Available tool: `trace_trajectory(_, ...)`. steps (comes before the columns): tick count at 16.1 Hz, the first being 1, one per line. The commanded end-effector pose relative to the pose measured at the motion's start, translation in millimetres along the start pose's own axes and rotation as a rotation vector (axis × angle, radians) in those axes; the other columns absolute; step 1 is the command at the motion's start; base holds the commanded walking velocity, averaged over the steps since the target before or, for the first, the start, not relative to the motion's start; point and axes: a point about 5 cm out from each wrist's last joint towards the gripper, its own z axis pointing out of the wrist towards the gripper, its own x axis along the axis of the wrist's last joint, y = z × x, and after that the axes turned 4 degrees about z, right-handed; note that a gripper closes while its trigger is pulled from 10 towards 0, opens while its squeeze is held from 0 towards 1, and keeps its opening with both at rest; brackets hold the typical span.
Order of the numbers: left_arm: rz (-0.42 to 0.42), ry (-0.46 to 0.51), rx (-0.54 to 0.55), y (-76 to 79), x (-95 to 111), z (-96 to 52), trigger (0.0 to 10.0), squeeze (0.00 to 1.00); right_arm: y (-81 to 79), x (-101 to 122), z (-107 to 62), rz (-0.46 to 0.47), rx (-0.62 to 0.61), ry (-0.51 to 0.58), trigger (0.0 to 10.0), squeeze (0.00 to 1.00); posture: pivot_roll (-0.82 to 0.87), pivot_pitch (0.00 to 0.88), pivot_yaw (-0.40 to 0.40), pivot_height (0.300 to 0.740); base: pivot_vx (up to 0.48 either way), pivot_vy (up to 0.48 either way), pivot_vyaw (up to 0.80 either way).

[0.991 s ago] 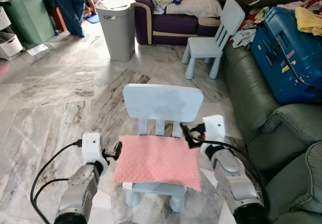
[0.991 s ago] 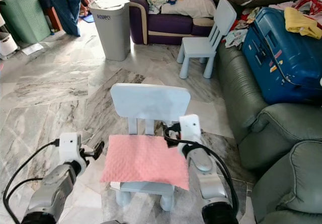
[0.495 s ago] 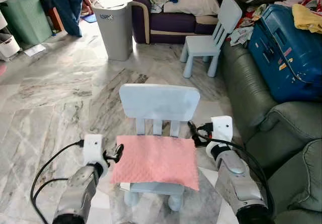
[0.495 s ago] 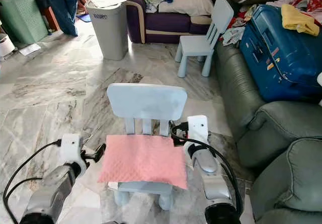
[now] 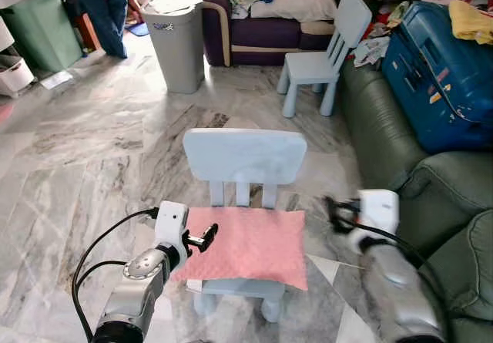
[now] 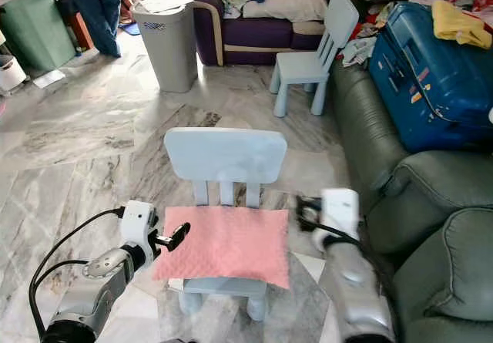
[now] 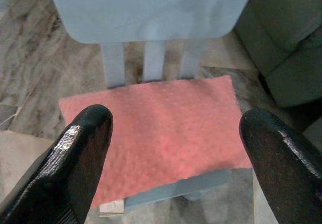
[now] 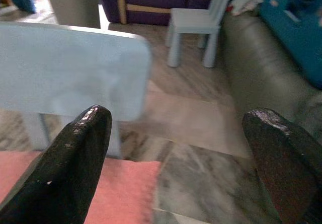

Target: Move the pillow to the sofa

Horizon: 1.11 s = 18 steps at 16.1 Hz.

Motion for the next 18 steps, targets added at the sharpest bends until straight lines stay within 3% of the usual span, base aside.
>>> trace_trajectory(1, 0.011, -0.008, 0.001, -0.9, -0.6, -1.9, 10.0, 0.0, 5.5, 2.2, -4.5, 0.002, 0.003, 0.001, 10.0, 0.0, -0.05, 0.09, 0.048, 0.74, 0.0, 0.0, 0.0)
trace_trajectory(3, -0.001, -0.011, 0.011, -4.9, -0.9, -4.7, 10.0, 0.0, 12.5, 1.3, -7.2, -0.002, 0.0, -0.016, 10.0, 0.0, -0.06, 0.089, 0.048, 0.74, 0.0, 0.0, 0.0)
trace_trajectory(4, -0.008, -0.014, 0.008, -6.1, -1.6, -7.4, 10.0, 0.0, 7.8, 6.8, -4.2, -0.015, 0.027, -0.016, 10.0, 0.0, -0.06, 0.087, 0.048, 0.74, 0.0, 0.0, 0.0)
trace_trajectory(6, 0.039, -0.023, -0.013, -5.5, -3.6, -9.4, 10.0, 0.0, 1.5, 14.7, 0.6, -0.041, 0.068, -0.029, 10.0, 0.0, -0.05, 0.08, 0.053, 0.74, 0.0, 0.0, 0.0)
trace_trajectory(9, 0.058, -0.009, -0.032, -6.3, 1.7, -9.6, 10.0, 0.0, 5.6, 22.8, 1.1, -0.049, 0.068, -0.037, 10.0, 0.0, -0.05, 0.078, 0.052, 0.74, 0.0, 0.0, 0.0)
trace_trajectory(11, 0.051, 0.01, -0.03, -6.6, 5.4, -10.9, 10.0, 0.0, -4.4, 33.5, 6.5, -0.023, 0.088, 0.021, 10.0, 0.0, -0.05, 0.068, 0.031, 0.74, 0.0, 0.0, 0.0)
trace_trajectory(13, 0.063, 0.034, -0.019, -5.8, 7.2, -12.4, 10.0, 0.0, -16.7, 32.5, 4.3, -0.049, 0.1, 0.044, 10.0, 0.0, -0.04, 0.066, 0.027, 0.74, 0.0, 0.0, 0.0)
trace_trajectory(15, 0.059, 0.064, -0.004, -5.7, 10.4, -13.9, 10.0, 0.0, -23.0, 28.8, 1.2, -0.006, 0.09, 0.031, 10.0, 0.0, -0.03, 0.064, 0.025, 0.74, 0.0, 0.0, 0.0)
trace_trajectory(18, 0.045, 0.16, 0.125, -17.1, 23.6, -17.7, 10.0, 0.0, -29.6, 23.5, -2.6, 0.049, 0.07, 0.023, 10.0, 0.0, -0.03, 0.066, 0.024, 0.74, 0.0, 0.0, 0.0)
